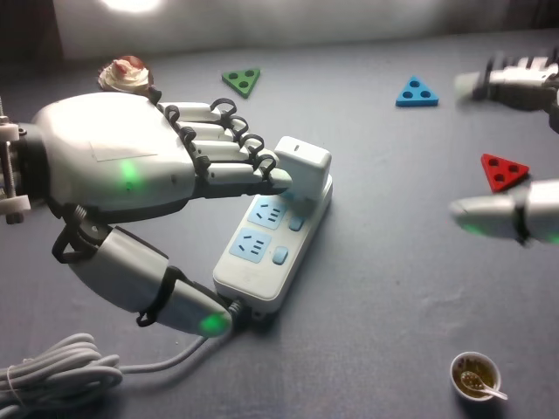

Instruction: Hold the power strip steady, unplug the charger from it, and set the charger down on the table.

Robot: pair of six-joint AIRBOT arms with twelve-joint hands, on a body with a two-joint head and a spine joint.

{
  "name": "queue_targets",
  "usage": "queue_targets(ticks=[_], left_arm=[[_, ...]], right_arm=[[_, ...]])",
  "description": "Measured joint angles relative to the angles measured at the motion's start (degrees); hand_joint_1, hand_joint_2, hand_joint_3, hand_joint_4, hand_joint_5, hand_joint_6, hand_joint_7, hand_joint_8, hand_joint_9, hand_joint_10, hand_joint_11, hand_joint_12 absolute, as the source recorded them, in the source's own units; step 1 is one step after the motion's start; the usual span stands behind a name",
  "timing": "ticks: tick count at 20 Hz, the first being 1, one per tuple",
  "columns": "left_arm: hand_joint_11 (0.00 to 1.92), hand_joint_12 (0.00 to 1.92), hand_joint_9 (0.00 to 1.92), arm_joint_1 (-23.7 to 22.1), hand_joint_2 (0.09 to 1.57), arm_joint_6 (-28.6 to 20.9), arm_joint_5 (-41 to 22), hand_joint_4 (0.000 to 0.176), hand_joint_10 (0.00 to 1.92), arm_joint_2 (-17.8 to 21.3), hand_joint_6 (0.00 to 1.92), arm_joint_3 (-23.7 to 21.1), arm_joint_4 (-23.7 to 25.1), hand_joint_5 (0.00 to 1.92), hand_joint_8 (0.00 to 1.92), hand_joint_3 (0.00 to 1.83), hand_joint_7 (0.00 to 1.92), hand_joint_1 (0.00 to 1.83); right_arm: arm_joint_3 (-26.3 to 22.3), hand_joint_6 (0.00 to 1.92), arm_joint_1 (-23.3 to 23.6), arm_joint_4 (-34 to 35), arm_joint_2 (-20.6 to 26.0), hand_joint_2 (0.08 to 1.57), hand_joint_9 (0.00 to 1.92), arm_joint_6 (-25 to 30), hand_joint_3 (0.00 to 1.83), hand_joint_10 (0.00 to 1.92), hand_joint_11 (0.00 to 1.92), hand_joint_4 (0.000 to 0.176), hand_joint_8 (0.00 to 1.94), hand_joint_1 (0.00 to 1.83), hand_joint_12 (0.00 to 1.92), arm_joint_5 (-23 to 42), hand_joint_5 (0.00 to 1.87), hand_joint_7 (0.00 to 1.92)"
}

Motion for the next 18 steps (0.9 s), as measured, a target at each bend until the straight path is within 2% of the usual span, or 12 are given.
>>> queue_targets(ticks=[5, 9, 14, 17, 18], left_arm=[[0.02, 0.22, 0.12, 0.2, 0.94, -1.5, 1.6, 0.000, 0.00, -0.8, 0.00, 0.0, 0.8, 0.11, 0.00, 0.01, 0.13, 0.00], [0.03, 0.21, 0.12, 2.1, 0.94, -2.6, 2.6, 0.000, 0.01, -4.4, 0.00, 0.7, 1.0, 0.11, 0.01, 0.00, 0.13, 0.00], [0.03, 0.20, 0.12, 4.6, 0.95, -2.9, 3.7, 0.000, 0.00, -6.2, 0.01, 2.1, 0.9, 0.12, 0.00, 0.00, 0.13, 0.00], [0.04, 0.19, 0.11, 6.4, 0.95, -3.6, 4.8, 0.000, 0.00, -7.1, 0.00, 3.0, 0.2, 0.11, 0.00, 0.00, 0.12, 0.00], [0.03, 0.19, 0.11, 6.4, 0.94, -3.6, 4.7, 0.000, 0.00, -7.5, 0.00, 3.5, 0.2, 0.10, 0.00, 0.00, 0.11, 0.00]], right_arm=[[0.0, 0.00, 0.0, 0.1, 0.0, 0.92, 0.15, 0.0, 0.00, 0.00, 0.11, 0.000, 0.00, 0.00, 0.12, 0.0, 0.12, 0.14], [0.0, 0.00, 0.0, 0.0, 0.0, 0.91, 0.14, 0.0, 0.00, 0.00, 0.11, 0.000, 0.00, 0.00, 0.11, -0.1, 0.12, 0.14], [-0.3, 0.00, -0.8, -0.3, 0.0, 0.95, 0.15, 0.0, 0.02, 0.01, 0.13, 0.000, 0.00, 0.00, 0.10, -0.1, 0.11, 0.15], [-0.3, 0.00, -1.2, -0.6, -0.4, 1.00, 0.15, 0.0, 0.02, 0.00, 0.13, 0.000, 0.00, 0.06, 0.09, 0.0, 0.11, 0.15], [-0.3, 0.01, -1.5, -0.6, -0.8, 1.01, 0.17, 0.0, 0.02, 0.01, 0.15, 0.000, 0.01, 0.14, 0.10, 0.1, 0.13, 0.17]])
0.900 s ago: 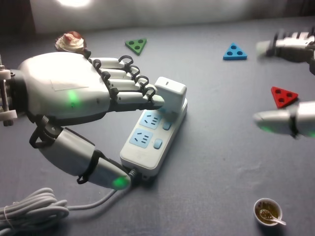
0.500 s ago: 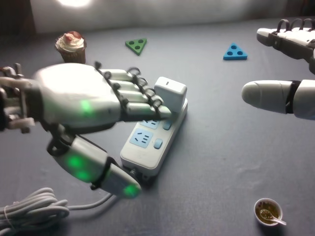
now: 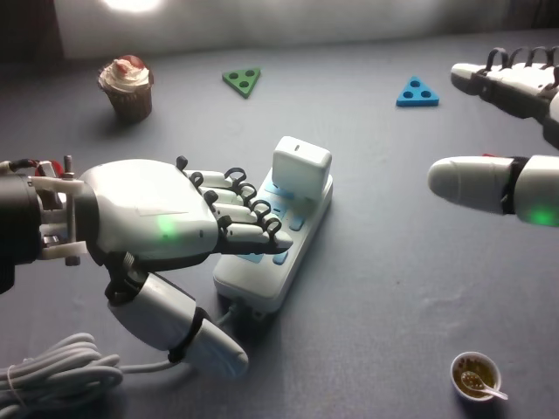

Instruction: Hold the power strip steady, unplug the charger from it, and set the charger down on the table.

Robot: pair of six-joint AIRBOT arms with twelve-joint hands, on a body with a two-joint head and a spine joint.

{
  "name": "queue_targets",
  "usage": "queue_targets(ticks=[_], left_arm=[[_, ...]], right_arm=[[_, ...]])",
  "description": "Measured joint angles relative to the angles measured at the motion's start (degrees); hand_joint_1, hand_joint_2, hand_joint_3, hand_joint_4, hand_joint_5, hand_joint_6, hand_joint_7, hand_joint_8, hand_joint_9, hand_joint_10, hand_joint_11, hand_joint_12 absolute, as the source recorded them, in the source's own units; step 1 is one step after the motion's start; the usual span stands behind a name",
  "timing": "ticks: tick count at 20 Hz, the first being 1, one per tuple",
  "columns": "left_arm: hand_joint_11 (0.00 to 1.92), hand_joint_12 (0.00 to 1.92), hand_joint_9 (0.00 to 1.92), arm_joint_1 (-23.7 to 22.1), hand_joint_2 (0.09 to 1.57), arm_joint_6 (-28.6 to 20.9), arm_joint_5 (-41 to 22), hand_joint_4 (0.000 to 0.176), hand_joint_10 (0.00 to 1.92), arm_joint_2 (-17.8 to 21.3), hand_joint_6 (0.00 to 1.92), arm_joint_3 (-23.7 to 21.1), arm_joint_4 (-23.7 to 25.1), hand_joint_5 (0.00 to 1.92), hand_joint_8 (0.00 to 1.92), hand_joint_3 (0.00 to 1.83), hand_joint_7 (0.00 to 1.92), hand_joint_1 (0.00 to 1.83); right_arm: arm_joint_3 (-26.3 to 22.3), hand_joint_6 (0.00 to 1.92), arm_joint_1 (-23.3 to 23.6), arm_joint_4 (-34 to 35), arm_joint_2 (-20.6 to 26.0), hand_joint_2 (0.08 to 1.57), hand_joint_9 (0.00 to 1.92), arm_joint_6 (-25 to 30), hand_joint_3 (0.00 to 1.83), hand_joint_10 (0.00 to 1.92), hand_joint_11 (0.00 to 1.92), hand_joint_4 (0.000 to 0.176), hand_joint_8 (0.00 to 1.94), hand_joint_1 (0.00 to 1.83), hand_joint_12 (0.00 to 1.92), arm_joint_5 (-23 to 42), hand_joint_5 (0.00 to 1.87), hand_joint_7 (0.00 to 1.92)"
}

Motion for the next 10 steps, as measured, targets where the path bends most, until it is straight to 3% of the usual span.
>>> queue_targets(ticks=[10], left_arm=[[0.04, 0.17, 0.11, 0.8, 0.95, -1.3, -0.9, 0.000, 0.00, -3.3, 0.00, 2.8, -0.2, 0.11, 0.00, 0.00, 0.12, 0.00]], right_arm=[[1.0, 0.01, 0.9, 4.9, -4.3, 1.09, 0.22, 0.0, 0.00, 0.01, 0.21, 0.000, 0.01, 0.52, 0.10, 1.2, 0.15, 0.21]])
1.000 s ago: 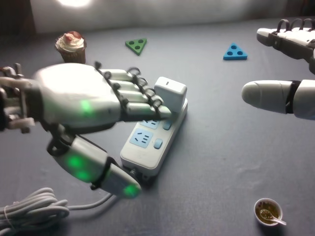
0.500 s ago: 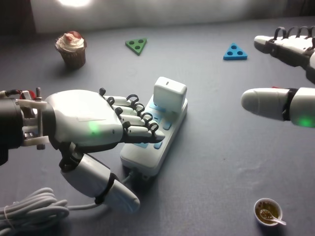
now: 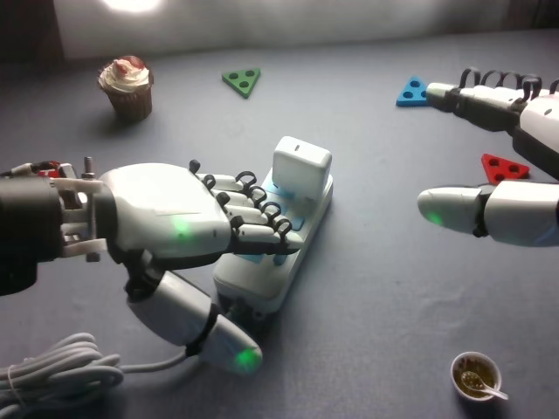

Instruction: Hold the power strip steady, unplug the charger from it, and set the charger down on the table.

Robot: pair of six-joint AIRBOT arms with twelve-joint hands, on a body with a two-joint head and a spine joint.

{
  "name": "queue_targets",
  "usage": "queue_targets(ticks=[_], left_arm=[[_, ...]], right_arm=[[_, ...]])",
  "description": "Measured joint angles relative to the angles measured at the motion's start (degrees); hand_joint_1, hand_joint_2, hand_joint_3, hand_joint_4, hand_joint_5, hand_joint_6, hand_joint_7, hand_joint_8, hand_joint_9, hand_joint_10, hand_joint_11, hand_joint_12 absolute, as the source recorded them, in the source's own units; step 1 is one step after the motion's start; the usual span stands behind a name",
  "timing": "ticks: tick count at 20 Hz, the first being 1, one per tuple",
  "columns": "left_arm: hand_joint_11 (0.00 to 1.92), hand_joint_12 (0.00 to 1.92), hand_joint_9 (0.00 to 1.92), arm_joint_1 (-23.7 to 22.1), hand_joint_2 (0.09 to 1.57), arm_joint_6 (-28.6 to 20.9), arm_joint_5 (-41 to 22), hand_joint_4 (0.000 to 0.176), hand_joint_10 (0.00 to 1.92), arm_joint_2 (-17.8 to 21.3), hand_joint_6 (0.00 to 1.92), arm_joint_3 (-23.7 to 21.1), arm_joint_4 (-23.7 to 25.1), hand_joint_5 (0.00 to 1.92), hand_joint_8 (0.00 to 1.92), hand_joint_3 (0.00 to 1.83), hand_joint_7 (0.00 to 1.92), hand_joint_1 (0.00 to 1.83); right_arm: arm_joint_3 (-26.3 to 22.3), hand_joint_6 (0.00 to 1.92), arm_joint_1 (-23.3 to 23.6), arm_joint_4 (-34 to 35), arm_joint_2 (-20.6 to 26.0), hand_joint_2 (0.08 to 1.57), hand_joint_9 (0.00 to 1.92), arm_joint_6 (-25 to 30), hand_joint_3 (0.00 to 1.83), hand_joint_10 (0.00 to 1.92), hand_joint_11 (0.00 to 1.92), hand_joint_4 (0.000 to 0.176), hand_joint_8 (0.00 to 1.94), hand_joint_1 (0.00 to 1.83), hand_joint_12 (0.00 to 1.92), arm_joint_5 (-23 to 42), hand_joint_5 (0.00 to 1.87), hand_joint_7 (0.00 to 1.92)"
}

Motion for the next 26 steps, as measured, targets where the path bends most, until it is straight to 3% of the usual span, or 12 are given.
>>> queue_targets(ticks=[4, 8, 13, 21, 26], left_arm=[[0.04, 0.17, 0.11, 1.0, 0.95, -0.2, -0.2, 0.000, 0.00, -0.8, 0.00, 0.5, 0.3, 0.10, 0.00, 0.00, 0.11, 0.00], [0.06, 0.17, 0.13, 1.8, 0.95, -0.4, -0.3, 0.000, 0.01, -1.6, 0.01, 0.8, 0.1, 0.11, 0.01, 0.00, 0.13, 0.00], [0.06, 0.16, 0.13, 1.9, 0.95, -0.4, -1.0, 0.000, 0.01, -2.6, 0.01, 2.3, 0.0, 0.12, 0.01, 0.00, 0.14, 0.00], [0.08, 0.15, 0.14, 2.1, 0.95, -0.5, -1.9, 0.000, 0.01, -3.6, 0.00, 3.5, 0.0, 0.12, 0.00, 0.00, 0.14, 0.00], [0.08, 0.15, 0.14, 2.7, 0.96, -1.9, -2.3, 0.000, 0.01, -3.6, 0.00, 3.5, 0.3, 0.12, 0.01, 0.00, 0.14, 0.00]], right_arm=[[0.5, 0.01, 2.0, 4.3, -2.4, 1.14, 0.18, -3.0, 0.01, 0.01, 0.19, 0.000, 0.01, 0.67, 0.09, 1.1, 0.08, 0.15], [0.6, 0.02, 2.1, 6.1, -3.4, 1.13, 0.23, -3.4, 0.00, 0.01, 0.24, 0.000, 0.01, 0.95, 0.12, 1.4, 0.15, 0.20], [0.9, 0.01, 3.5, 8.7, -3.8, 1.10, 0.27, -3.6, 0.00, 0.01, 0.28, 0.000, 0.01, 1.09, 0.15, 1.9, 0.21, 0.25], [3.6, 0.00, 4.1, 17.3, -10.8, 1.08, 0.32, -3.8, 0.00, 0.01, 0.30, 0.000, 0.00, 1.09, 0.20, 2.8, 0.24, 0.30], [8.4, 0.00, 6.8, 26.3, -17.1, 1.08, 0.32, -5.6, 0.01, 0.00, 0.25, 0.000, 0.00, 1.07, 0.29, 3.6, 0.24, 0.30]])
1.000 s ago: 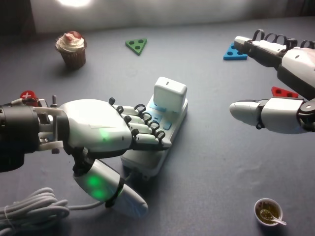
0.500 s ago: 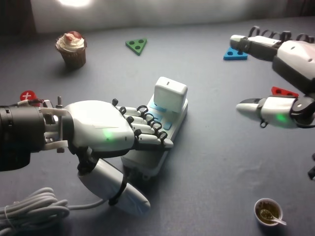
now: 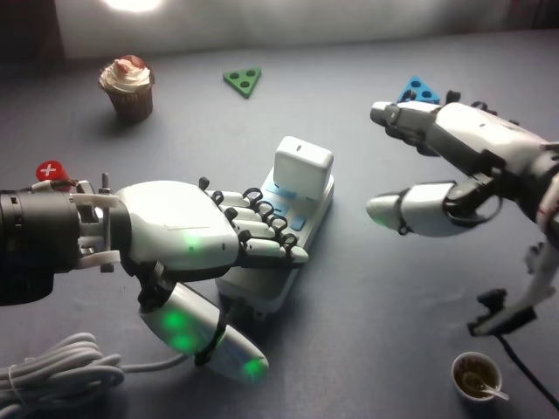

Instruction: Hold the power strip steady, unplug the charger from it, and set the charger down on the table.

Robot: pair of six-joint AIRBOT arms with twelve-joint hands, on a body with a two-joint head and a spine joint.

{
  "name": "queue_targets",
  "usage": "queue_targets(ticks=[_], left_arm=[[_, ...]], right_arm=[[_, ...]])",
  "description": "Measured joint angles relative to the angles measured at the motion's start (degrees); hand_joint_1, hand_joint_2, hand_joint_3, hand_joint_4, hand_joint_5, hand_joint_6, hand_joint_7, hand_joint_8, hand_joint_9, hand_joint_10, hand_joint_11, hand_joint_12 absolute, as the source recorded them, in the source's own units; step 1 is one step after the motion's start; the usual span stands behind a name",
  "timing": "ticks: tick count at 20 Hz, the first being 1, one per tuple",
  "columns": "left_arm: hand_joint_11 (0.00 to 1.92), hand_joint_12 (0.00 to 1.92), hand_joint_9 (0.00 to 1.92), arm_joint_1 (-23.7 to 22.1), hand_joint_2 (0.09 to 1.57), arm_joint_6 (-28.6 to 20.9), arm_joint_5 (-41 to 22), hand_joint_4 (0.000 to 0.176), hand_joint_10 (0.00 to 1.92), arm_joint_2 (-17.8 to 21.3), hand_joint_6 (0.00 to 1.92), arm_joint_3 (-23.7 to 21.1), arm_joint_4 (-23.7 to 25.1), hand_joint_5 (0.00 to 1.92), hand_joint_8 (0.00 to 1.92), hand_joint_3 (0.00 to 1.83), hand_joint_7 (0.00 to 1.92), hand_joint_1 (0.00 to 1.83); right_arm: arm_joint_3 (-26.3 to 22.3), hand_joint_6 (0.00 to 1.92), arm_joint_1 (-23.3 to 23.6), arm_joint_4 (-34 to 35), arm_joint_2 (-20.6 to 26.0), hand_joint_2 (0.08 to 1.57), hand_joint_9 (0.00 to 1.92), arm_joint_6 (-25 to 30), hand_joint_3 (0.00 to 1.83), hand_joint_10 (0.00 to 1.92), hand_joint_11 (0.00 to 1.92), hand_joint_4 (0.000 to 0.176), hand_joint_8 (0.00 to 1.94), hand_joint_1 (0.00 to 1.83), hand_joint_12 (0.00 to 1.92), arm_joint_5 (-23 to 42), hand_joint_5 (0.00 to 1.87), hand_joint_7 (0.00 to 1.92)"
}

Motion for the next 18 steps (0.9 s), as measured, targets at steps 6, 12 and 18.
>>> queue_targets(ticks=[6, 12, 18], left_arm=[[0.07, 0.14, 0.13, 0.1, 0.95, -1.6, -0.2, 0.000, 0.00, 0.0, 0.00, 0.0, 2.0, 0.11, 0.00, 0.00, 0.13, 0.00], [0.08, 0.13, 0.14, 0.1, 0.96, -1.6, -0.3, 0.000, 0.00, 0.0, 0.00, 0.0, 2.3, 0.11, 0.00, 0.00, 0.14, 0.00], [0.08, 0.13, 0.13, 0.1, 0.96, -1.7, -0.3, 0.000, 0.00, 0.0, 0.00, 0.1, 2.4, 0.11, 0.00, 0.00, 0.13, 0.00]], right_arm=[[6.0, 0.01, 1.7, 4.8, -6.1, 1.07, 0.32, -0.1, 0.00, 0.01, 0.17, 0.000, 0.01, 1.11, 0.50, -0.3, 0.27, 0.31], [11.4, 0.00, 1.7, 5.6, -11.5, 1.09, 0.34, -0.1, 0.01, 0.01, 0.18, 0.000, 0.00, 1.10, 0.52, -0.5, 0.26, 0.31], [14.9, 0.01, 2.8, 5.4, -15.5, 1.08, 0.36, -0.2, 0.00, 0.01, 0.21, 0.000, 0.01, 1.09, 0.53, -0.7, 0.28, 0.34]])
